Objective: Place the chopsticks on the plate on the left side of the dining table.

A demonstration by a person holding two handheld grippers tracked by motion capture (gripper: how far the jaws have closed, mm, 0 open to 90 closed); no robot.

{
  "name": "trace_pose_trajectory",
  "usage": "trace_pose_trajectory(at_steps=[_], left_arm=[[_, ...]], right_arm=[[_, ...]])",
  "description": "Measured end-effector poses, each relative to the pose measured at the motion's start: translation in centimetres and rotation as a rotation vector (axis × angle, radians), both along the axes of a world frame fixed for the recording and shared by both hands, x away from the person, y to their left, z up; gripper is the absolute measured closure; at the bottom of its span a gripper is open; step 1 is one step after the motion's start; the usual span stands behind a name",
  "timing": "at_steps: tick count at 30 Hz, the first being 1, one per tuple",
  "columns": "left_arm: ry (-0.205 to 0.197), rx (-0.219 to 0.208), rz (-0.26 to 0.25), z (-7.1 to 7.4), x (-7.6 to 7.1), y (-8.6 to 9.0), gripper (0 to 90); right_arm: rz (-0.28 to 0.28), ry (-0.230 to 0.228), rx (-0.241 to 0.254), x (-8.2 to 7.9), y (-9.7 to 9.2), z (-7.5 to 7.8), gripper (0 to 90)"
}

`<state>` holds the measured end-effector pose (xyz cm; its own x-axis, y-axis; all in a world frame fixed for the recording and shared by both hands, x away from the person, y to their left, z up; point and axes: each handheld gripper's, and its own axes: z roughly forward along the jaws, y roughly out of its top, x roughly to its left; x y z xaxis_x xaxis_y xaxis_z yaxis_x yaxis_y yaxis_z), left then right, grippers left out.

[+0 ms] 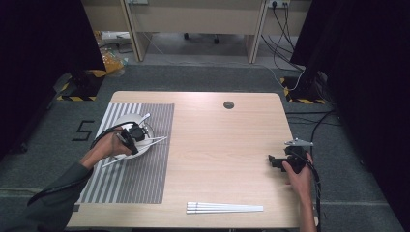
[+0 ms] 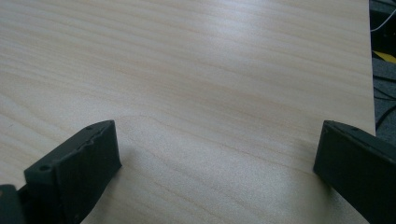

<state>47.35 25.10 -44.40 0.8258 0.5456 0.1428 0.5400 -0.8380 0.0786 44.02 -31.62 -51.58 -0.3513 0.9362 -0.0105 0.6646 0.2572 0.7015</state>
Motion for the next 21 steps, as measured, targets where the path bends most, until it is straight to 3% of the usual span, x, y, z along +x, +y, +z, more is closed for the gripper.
trace_pose_trajectory(at_steps=[6,9,12,14,17,21], left_arm=[[0.021,0.040,-0.014,-0.1,-0.1,0.4,81.8],[0.005,0.042,0.008,-0.1,0.1,0.9,76.5],[-0.039,0.049,0.035,0.2,0.2,1.4,74.1],[-0.042,0.037,0.042,0.3,0.2,1.5,72.6],[-0.057,0.069,0.048,0.4,0.2,1.8,72.0],[-0.063,0.074,0.057,0.3,0.2,2.1,70.9]], right_arm=[[0.000,0.000,0.000,0.0,0.0,0.0,0.4],[0.000,0.000,0.000,0.0,0.0,0.0,0.3],[0.000,0.000,0.000,0.0,0.0,0.0,0.4],[0.000,0.000,0.000,0.0,0.0,0.0,0.4],[0.000,0.000,0.000,0.0,0.0,0.0,0.4],[0.000,0.000,0.000,0.0,0.0,0.0,0.4]])
